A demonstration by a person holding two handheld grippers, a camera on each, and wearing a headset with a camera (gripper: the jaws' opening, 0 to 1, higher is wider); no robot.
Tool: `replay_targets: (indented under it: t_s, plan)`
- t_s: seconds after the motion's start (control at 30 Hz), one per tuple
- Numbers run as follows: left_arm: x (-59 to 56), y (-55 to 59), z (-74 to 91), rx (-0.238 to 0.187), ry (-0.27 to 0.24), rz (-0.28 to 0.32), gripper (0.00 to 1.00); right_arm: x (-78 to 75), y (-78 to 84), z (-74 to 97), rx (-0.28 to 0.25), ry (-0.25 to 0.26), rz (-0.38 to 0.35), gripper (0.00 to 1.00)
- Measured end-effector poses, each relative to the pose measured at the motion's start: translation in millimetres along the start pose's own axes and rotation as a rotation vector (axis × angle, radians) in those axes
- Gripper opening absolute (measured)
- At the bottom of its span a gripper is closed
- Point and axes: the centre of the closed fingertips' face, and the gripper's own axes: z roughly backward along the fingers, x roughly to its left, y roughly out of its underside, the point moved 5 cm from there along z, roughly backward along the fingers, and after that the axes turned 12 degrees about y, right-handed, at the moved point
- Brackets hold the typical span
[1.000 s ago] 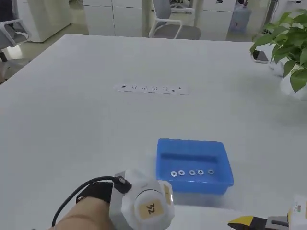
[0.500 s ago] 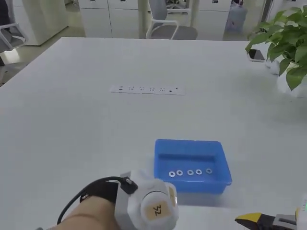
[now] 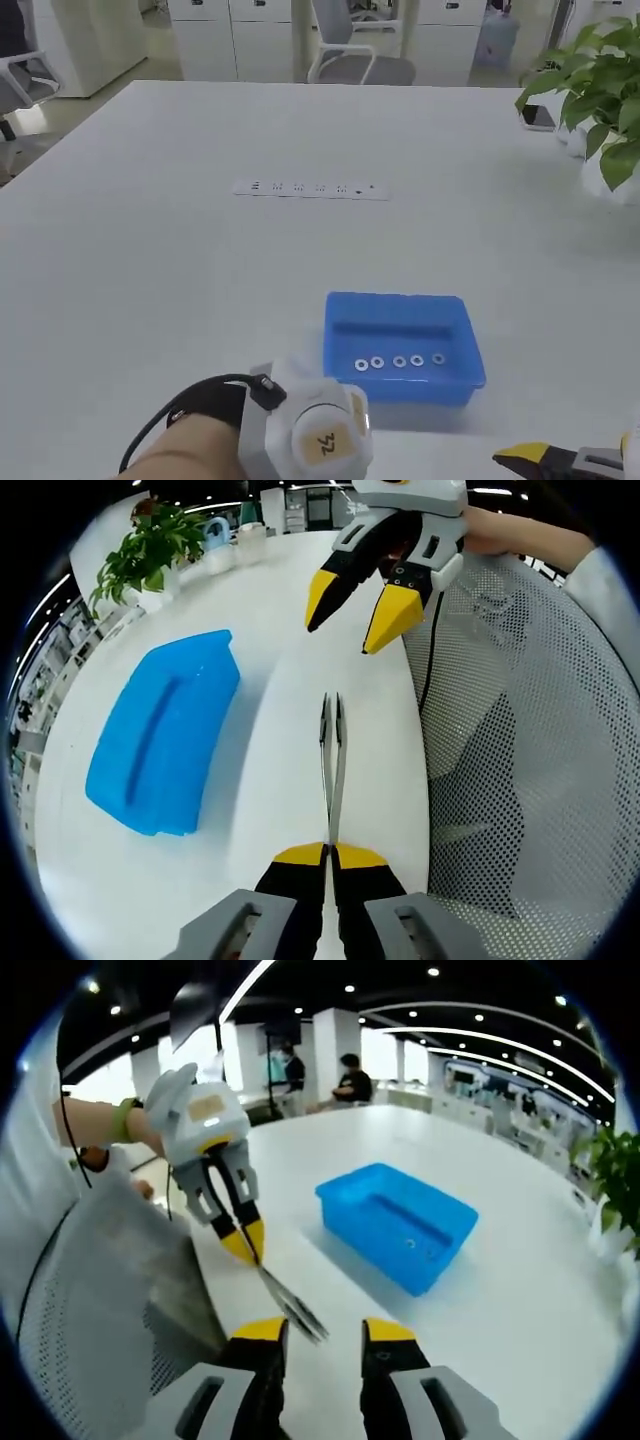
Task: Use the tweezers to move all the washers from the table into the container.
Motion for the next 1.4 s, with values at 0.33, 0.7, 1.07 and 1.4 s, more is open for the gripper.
replay_targets:
  t_s: [0.33, 0.7, 1.07, 1.4]
  plan:
    - [-2.9, -15.0, 30.4, -0.287, -0.097, 0.130, 0.13, -12.0, -11.9, 5.2, -0.094, 0.053, -0.078, 0.40]
    - [-5.8, -13.5, 93.7, -0.657, -0.342, 0.301, 0.36, -31.7, -30.4, 20.3, -0.233, 0.133, -0.165, 0.51]
    - [-14.4, 0.6, 144.2, -0.929, -0.598, 0.412, 0.72, -62.6, -59.6, 56.1, -0.457, 0.285, -0.253, 0.70]
    - [-24.2, 8.1, 163.0, -1.031, -0.730, 0.447, 0.98, -74.7, -73.1, 71.1, -0.599, 0.371, -0.273, 0.95]
